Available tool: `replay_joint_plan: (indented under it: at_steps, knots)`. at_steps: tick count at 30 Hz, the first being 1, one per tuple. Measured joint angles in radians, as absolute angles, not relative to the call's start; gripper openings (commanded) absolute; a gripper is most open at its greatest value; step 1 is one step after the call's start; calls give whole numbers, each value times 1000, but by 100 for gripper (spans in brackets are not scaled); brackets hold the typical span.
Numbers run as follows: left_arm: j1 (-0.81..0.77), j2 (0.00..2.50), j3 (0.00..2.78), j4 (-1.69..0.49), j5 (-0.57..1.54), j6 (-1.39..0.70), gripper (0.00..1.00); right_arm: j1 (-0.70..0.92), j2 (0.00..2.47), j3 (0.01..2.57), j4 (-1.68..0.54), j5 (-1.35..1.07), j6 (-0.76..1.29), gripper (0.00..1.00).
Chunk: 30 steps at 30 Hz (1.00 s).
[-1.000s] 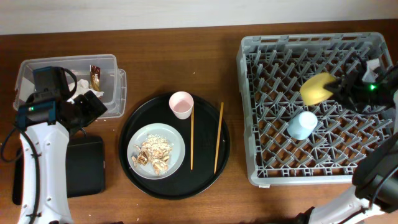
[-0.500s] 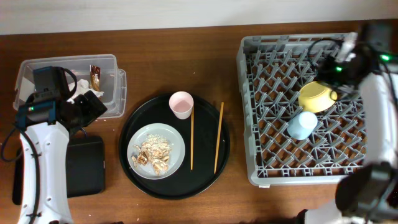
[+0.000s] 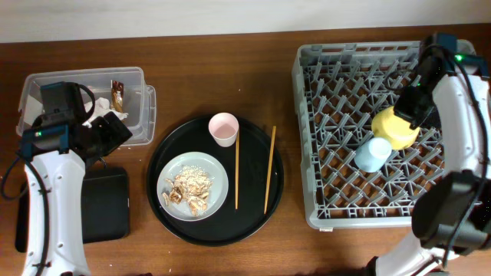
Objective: Sort waste into correct bins and load items into the dishwasher rack
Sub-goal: 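Grasp the pink cup with the right gripper and lift it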
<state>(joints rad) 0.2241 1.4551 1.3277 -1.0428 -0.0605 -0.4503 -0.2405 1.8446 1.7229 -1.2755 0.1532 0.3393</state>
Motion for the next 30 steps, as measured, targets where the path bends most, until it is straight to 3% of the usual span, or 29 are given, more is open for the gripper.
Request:
replay_joint_plan:
  at_steps: [2, 3, 4, 6, 10, 12, 21, 27, 30]
  knots:
    - [224, 1455, 1328, -1043, -60, -450, 99, -208, 1766, 1726, -1248, -201, 166, 24]
    - [224, 1455, 1328, -1043, -60, -450, 99, -178, 1742, 1727, -1234, -286, 119, 42]
    - [224, 1455, 1328, -1043, -60, -450, 99, -78, 1710, 1732, -1188, -405, 74, 67]
    - [224, 1455, 1328, -1044, -60, -450, 99, 126, 1699, 1735, -1117, -463, 35, 75]
    - [224, 1455, 1328, -1043, -60, -451, 99, 556, 1821, 1737, -844, -250, 153, 75]
    - [224, 1455, 1328, -1043, -60, -450, 99, 682, 1920, 1736, -749, -120, 210, 75]
    - [224, 1455, 1328, -1043, -60, -450, 99, 722, 1997, 1745, -739, -58, 269, 70]
    - [224, 1455, 1328, -1043, -60, -450, 99, 776, 2147, 1750, -706, 71, 258, 51]
    - [224, 1455, 1328, -1043, -60, -451, 99, 816, 2155, 1750, -705, 139, 257, 33]
